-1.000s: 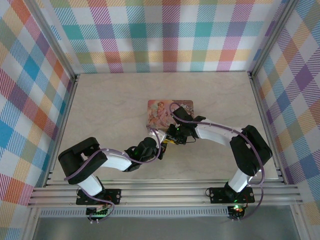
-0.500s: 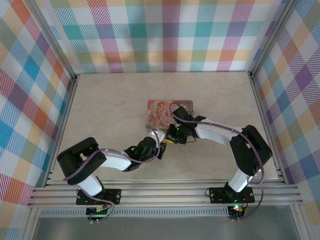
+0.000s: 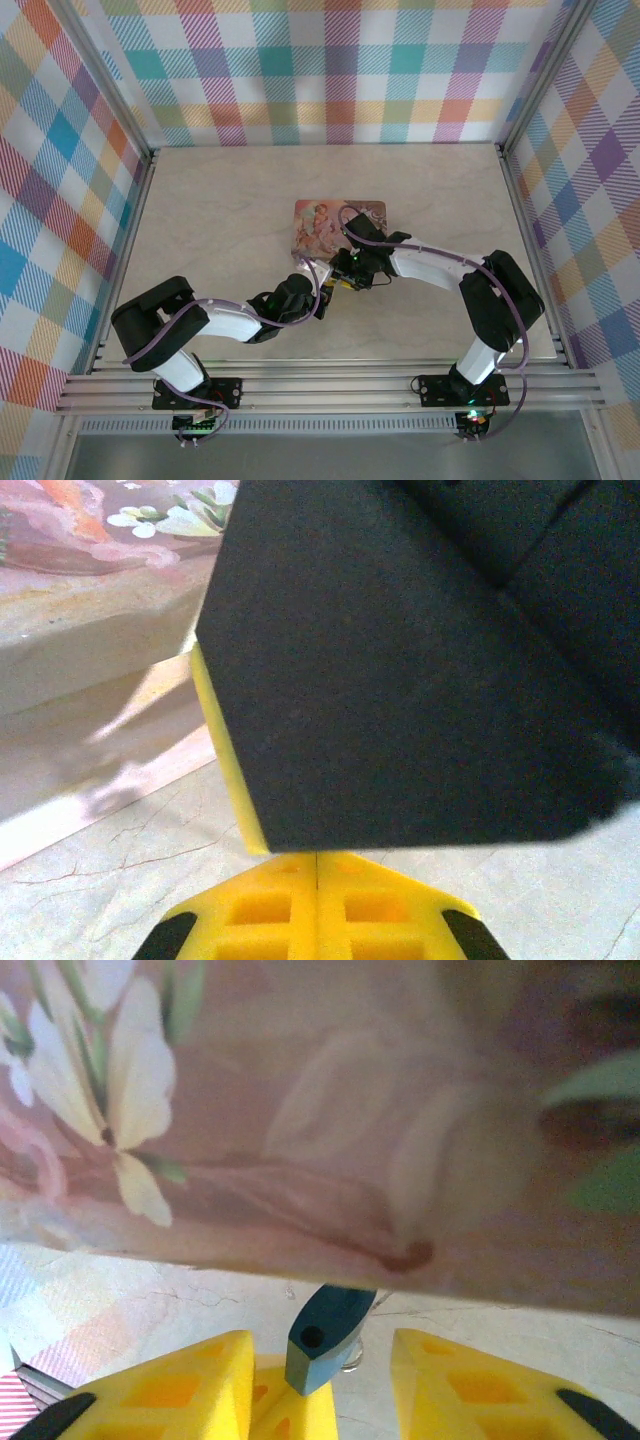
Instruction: Unlock a padlock with a key
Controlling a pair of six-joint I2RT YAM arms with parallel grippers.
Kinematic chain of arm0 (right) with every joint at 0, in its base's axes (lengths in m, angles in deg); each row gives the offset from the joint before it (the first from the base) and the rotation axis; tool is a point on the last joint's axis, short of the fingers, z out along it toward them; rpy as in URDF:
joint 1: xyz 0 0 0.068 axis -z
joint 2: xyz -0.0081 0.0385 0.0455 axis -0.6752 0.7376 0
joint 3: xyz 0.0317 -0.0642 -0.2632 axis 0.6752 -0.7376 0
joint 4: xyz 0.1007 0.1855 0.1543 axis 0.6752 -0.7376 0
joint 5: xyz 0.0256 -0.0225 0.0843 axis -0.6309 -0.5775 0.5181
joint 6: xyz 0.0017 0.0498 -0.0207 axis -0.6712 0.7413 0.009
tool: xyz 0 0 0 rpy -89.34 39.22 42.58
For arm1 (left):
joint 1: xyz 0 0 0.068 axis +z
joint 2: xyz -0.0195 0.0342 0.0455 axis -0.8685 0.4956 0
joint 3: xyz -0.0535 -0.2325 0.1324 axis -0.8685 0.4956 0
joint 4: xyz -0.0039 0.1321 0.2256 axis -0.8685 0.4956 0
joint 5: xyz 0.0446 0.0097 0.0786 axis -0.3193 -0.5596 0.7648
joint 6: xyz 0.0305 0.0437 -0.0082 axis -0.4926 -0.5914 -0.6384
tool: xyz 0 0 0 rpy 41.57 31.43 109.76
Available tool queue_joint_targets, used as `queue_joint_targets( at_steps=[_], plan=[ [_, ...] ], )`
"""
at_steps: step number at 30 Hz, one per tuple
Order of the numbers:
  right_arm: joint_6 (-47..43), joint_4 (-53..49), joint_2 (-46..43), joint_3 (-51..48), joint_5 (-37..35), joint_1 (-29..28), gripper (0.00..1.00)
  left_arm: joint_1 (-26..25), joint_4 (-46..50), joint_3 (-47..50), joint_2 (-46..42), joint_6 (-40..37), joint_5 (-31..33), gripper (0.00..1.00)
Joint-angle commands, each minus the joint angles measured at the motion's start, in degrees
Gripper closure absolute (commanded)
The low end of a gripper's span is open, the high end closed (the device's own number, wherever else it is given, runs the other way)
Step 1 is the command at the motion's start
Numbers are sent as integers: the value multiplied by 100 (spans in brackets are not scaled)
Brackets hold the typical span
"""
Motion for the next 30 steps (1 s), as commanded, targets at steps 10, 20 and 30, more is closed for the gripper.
queue_joint_targets(
  at_steps=[10, 20, 30],
  plan=[
    [87, -234, 142, 51, 72, 33, 67, -41, -39, -206, -144, -53, -104, 100],
    [71, -293, 75, 23, 9, 34, 92, -67, -39, -213, -173, -71, -105, 100],
    [164, -128, -112, -161, 26, 91, 100, -76, 46, -153, -378, -69, 18, 97]
  ],
)
